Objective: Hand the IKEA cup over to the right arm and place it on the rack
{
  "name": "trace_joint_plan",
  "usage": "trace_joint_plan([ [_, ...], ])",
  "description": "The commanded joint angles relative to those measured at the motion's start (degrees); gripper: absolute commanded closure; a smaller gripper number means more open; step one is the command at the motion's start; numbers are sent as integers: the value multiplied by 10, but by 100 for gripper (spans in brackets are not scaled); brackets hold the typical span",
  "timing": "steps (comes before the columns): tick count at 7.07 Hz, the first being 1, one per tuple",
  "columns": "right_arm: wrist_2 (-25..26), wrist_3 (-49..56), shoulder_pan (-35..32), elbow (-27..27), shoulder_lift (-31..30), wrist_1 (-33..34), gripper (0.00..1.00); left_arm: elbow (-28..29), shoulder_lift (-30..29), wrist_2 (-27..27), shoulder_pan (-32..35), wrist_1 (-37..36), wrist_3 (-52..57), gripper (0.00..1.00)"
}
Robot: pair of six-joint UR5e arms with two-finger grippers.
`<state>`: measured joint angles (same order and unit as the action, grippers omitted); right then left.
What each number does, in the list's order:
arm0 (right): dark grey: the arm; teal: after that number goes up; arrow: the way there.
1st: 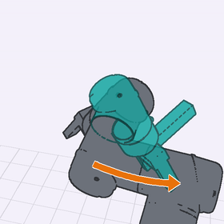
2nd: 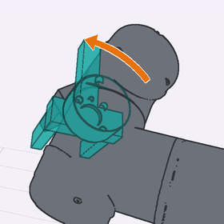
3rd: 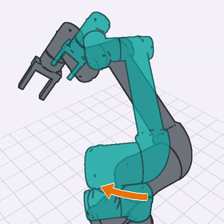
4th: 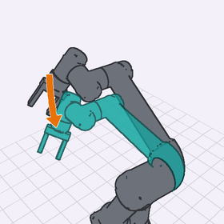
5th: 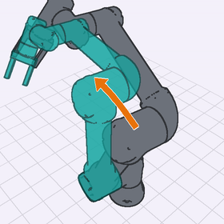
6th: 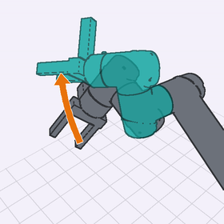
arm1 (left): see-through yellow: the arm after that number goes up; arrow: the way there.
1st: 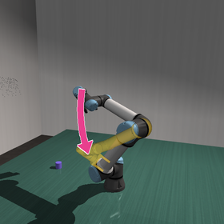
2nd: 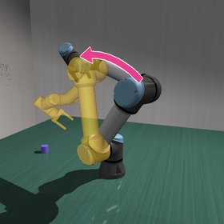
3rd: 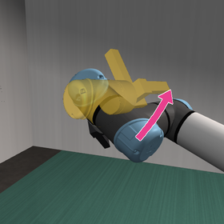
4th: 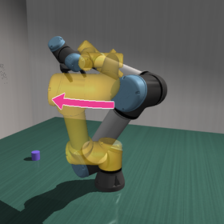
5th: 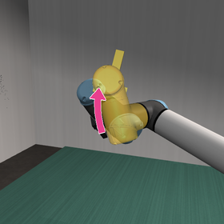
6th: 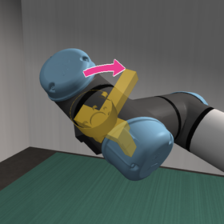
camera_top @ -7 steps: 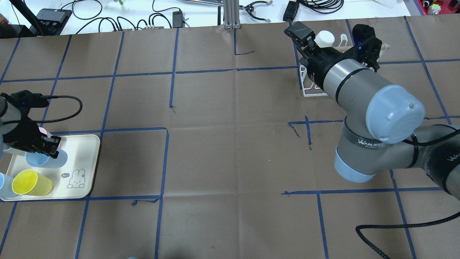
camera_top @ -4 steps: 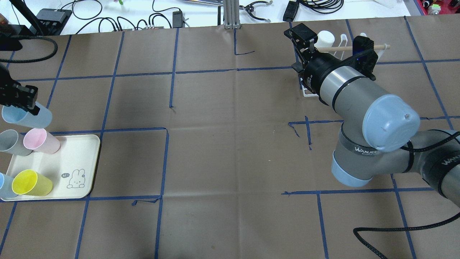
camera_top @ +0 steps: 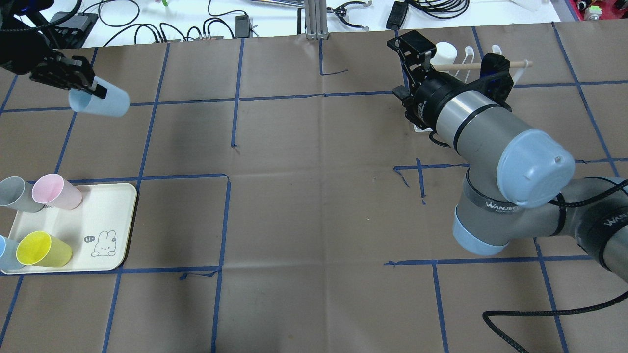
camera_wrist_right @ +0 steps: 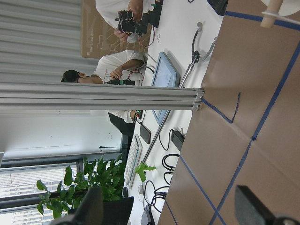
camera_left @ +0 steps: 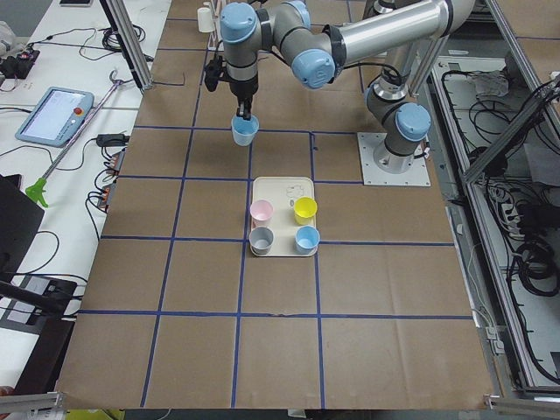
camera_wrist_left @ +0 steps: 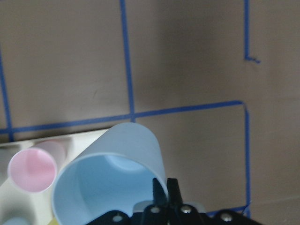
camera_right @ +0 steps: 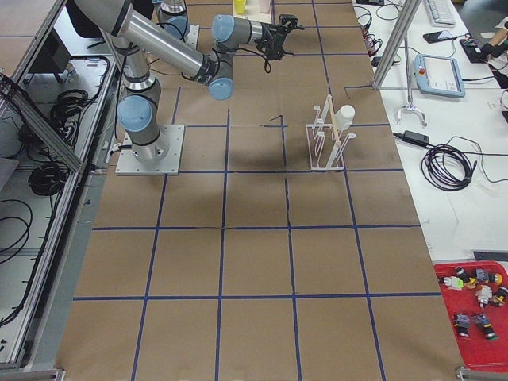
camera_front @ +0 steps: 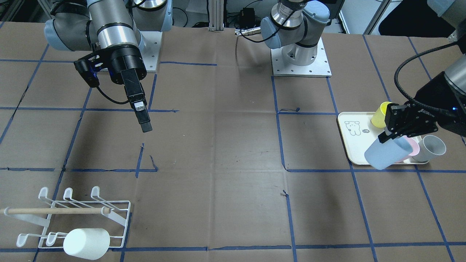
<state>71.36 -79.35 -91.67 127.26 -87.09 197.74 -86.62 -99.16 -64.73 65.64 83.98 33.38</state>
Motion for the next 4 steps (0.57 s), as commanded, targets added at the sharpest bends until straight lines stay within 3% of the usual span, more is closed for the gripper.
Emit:
trace_joint_plan([
  [1, 7, -2, 0, 0, 2, -7, 0, -14, -35, 203, 18, -101, 23, 100],
  [4, 7, 4, 0, 0, 3, -9, 0, -91, -43, 337, 86, -319, 23, 100],
])
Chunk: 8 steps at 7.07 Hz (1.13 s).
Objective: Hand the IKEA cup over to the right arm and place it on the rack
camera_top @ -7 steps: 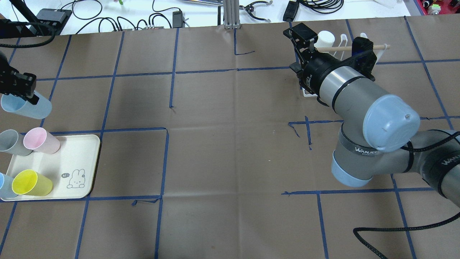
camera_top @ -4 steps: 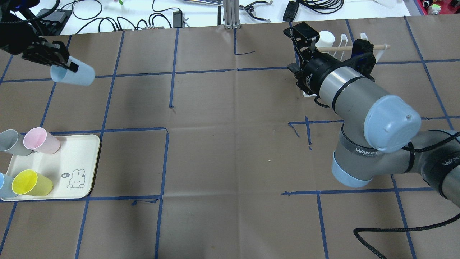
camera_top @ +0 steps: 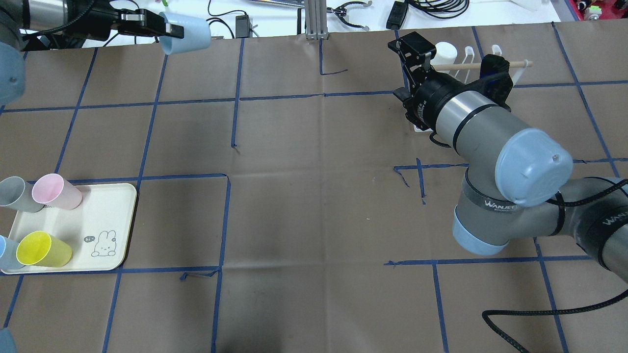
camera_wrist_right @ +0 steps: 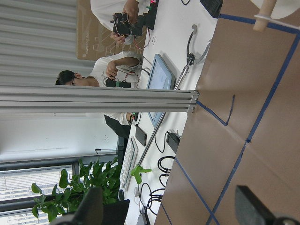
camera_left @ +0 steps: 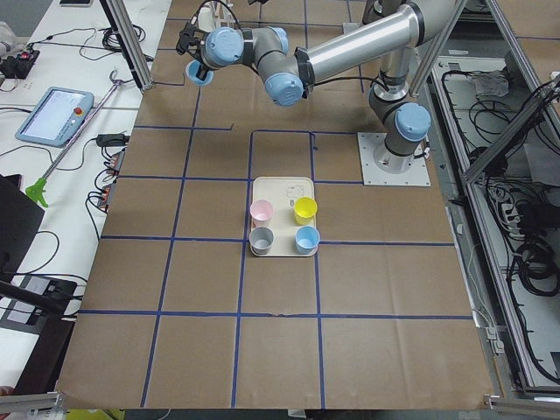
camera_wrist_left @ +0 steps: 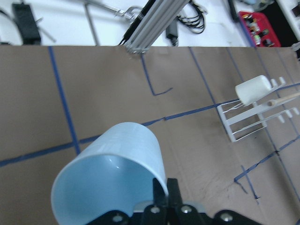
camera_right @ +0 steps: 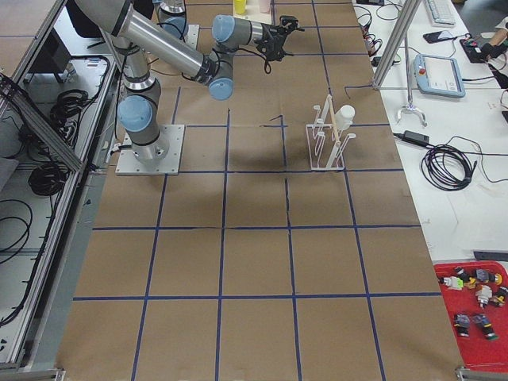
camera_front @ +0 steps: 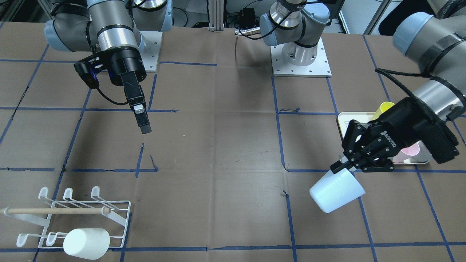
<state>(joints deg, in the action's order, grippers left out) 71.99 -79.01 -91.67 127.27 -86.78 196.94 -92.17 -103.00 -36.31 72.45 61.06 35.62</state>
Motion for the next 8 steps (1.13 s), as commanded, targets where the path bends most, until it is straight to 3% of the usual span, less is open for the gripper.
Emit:
trace_joint_plan([
  [1, 0, 2, 0, 0, 0, -1, 0, -84, -23, 108, 25, -206, 1, 100],
  [3, -3, -4, 0, 0, 0, -2, 0, -170, -45, 150, 60, -407, -7, 100],
  [6, -5, 2, -2, 0, 0, -2, 0, -232, -36, 197, 110, -516, -13, 99],
  [8, 0, 0, -1, 1, -3, -2, 0, -282, -44, 197, 117, -625, -74, 99],
])
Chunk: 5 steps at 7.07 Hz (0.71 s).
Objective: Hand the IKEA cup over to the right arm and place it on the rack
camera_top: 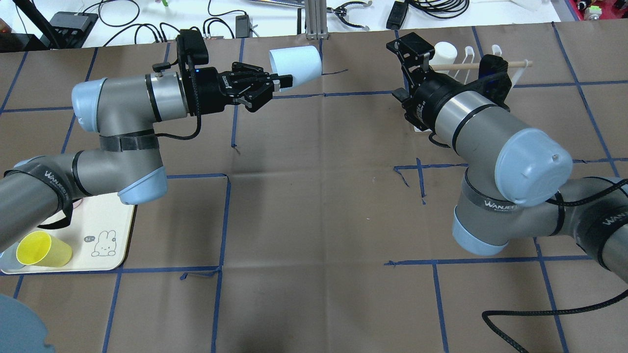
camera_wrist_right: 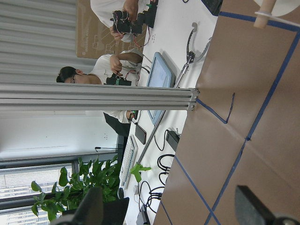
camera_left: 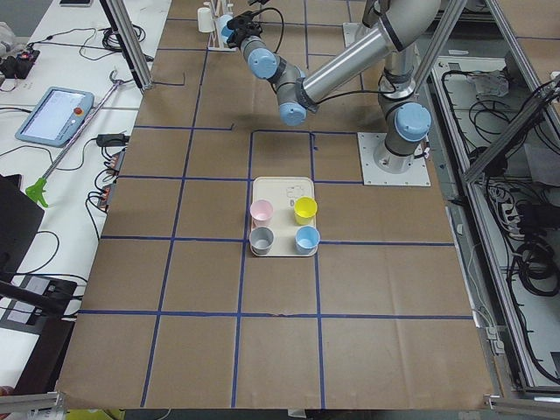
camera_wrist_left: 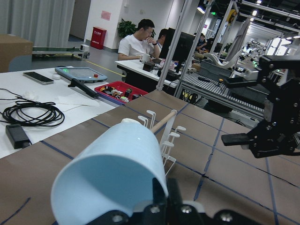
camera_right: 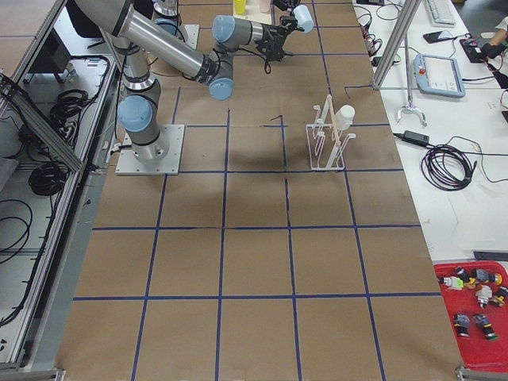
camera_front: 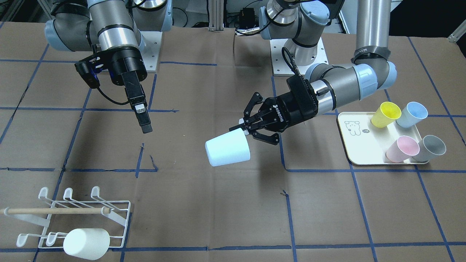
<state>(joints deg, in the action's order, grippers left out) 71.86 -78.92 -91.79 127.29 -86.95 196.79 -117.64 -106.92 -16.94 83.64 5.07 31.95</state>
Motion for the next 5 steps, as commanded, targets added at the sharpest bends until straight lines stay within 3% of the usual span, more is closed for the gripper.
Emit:
trace_joint_plan([
  [1, 0, -6, -1, 2, 0, 0, 0, -26, -8, -4, 13, -129, -110, 99],
  [5, 26, -38, -53, 3, 2, -13, 1, -26, -8, -19, 35, -147, -131, 98],
])
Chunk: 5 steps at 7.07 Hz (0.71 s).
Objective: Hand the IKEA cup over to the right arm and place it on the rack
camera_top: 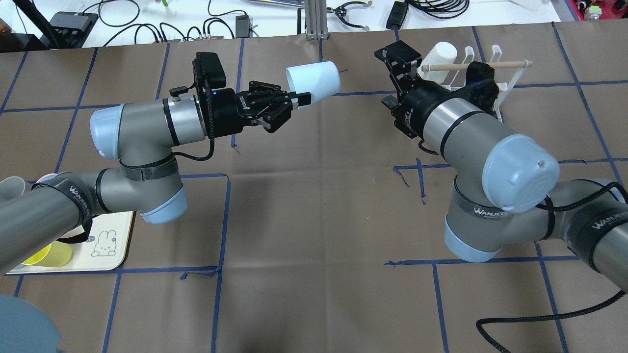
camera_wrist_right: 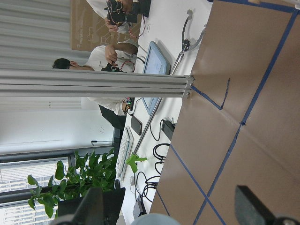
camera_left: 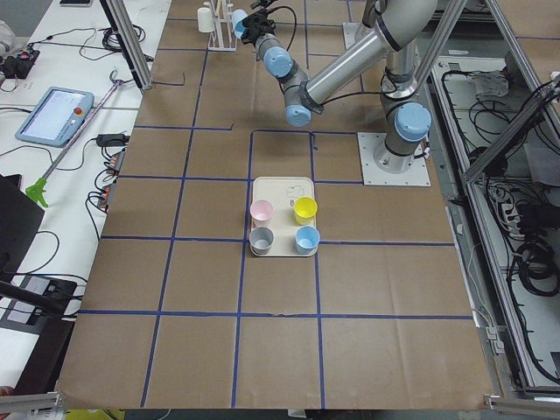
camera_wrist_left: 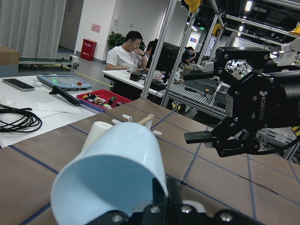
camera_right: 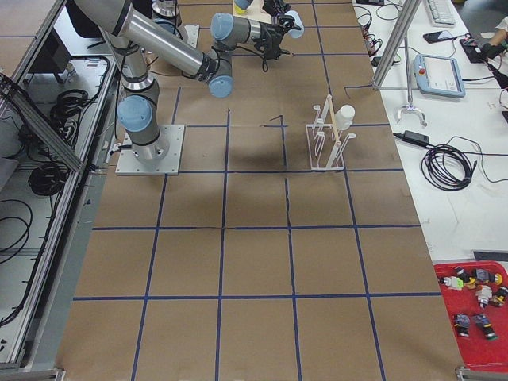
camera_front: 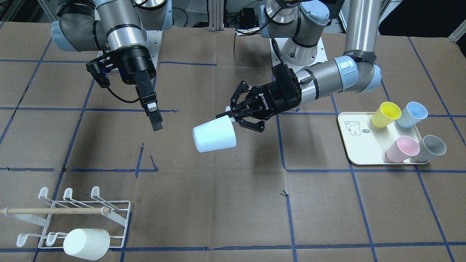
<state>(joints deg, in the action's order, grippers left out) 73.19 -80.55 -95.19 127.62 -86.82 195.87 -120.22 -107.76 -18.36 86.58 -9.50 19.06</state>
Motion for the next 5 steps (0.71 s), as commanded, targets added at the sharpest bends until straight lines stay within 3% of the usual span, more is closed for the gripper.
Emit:
trace_joint_plan([
  [1, 12, -70, -24, 1, 1, -5, 1, 0, 0, -4, 6, -2, -2, 98],
  [5, 36, -84, -68, 0, 1, -22, 2, 0, 0, -4, 6, -2, -3, 98],
])
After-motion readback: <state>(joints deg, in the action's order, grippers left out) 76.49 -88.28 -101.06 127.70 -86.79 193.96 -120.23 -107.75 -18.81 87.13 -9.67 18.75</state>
